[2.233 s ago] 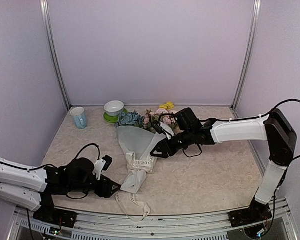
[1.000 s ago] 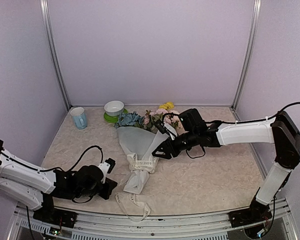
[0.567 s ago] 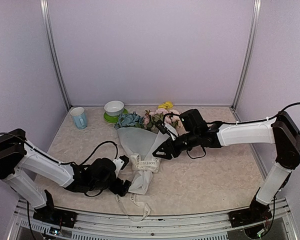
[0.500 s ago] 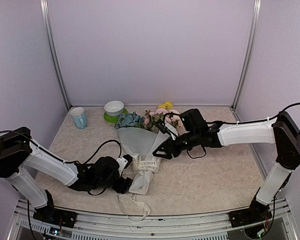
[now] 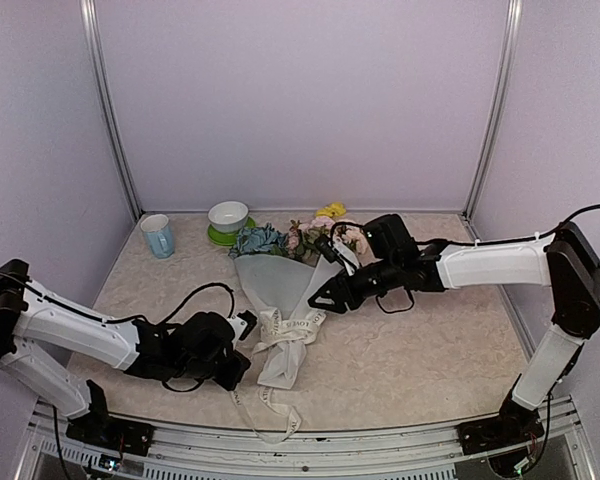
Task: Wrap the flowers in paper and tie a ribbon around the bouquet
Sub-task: Cross the half-tied ribbon at the center of the board.
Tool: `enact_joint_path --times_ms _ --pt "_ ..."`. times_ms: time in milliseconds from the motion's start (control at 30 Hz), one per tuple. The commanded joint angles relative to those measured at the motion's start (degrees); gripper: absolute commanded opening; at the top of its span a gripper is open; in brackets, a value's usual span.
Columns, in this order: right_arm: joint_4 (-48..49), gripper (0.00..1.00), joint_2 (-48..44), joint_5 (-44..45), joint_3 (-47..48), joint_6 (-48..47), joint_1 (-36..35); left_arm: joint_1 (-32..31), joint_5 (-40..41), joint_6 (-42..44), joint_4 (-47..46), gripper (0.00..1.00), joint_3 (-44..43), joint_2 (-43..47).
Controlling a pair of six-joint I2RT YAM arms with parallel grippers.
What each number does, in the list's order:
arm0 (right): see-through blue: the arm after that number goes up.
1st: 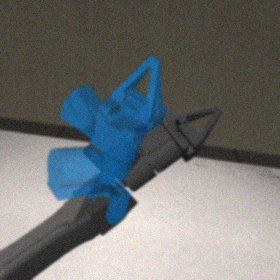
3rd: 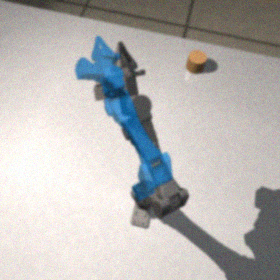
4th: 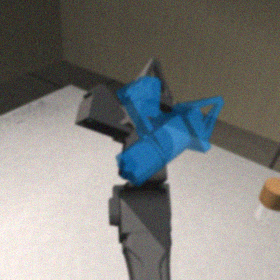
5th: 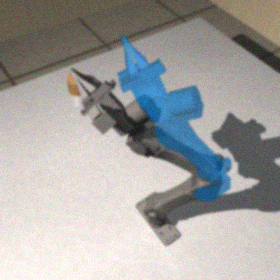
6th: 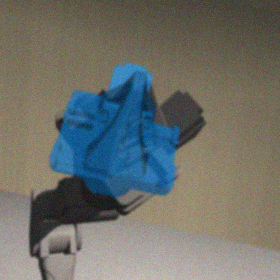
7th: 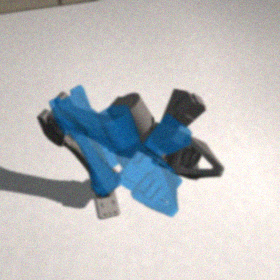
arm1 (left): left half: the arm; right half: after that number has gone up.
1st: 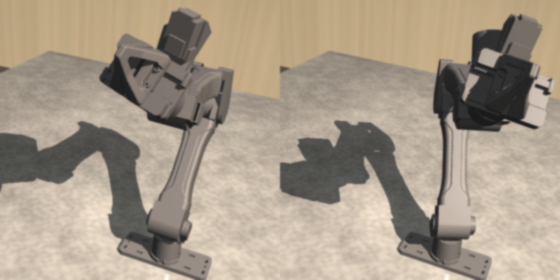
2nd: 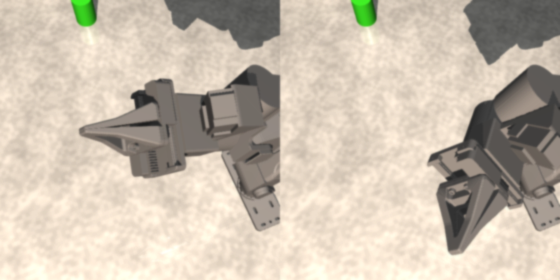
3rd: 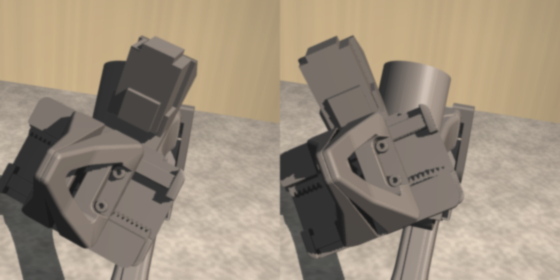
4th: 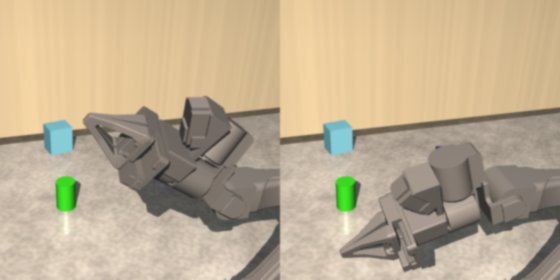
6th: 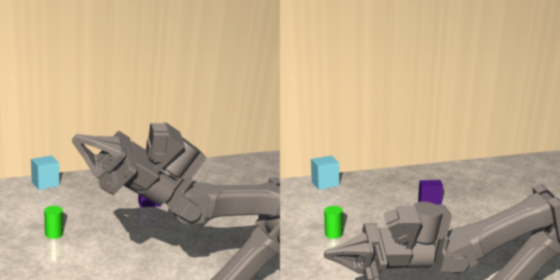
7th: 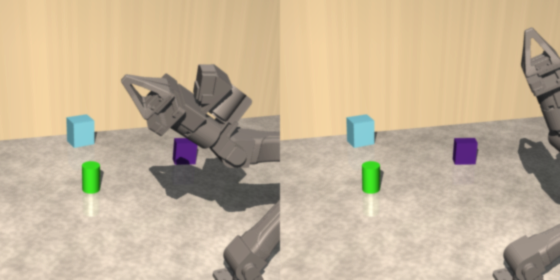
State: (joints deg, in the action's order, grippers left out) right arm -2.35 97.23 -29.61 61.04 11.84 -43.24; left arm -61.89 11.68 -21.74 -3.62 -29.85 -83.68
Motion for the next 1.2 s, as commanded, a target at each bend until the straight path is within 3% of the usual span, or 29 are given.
enact_joint_path --times_ms 0,233,433,633,967,1000,1100,1167 --pt "-0.9 0.52 1.6 -0.6 2.5 -0.5 0.5 -1.5 -1.5 -15.3 12.7 0.00 0.0 4.5" --pt "-1.4 0.52 3.5 -1.7 2.9 -0.1 0.4 -0.3 -4.0 -26.2 19.1 0.00 4.0 11.2" --pt "-0.1 0.52 4.4 -5.1 0.6 1.5 0.4 0.6 -5.0 -31.9 18.4 0.00 10.2 17.6" --pt "2.4 0.45 6.1 -7.0 -0.1 3.4 0.3 0.4 -4.2 -25.8 15.3 0.00 8.1 16.5" --pt "2.4 0.46 5.9 -9.0 0.7 1.5 -1.2 -0.3 -4.9 -18.8 11.6 0.00 4.1 10.5" --pt "2.1 0.47 6.3 -8.6 1.2 1.3 -1.5 -0.3 -4.8 -18.5 11.5 0.07 4.1 11.0" --pt "0.7 0.47 7.6 -7.5 3.8 0.4 -2.3 -0.5 -4.5 -15.0 10.4 0.45 3.6 14.1" --pt "0.1 0.46 8.3 -7.2 5.2 0.1 -2.7 -0.5 -4.2 -11.3 9.0 0.59 3.0 17.2"
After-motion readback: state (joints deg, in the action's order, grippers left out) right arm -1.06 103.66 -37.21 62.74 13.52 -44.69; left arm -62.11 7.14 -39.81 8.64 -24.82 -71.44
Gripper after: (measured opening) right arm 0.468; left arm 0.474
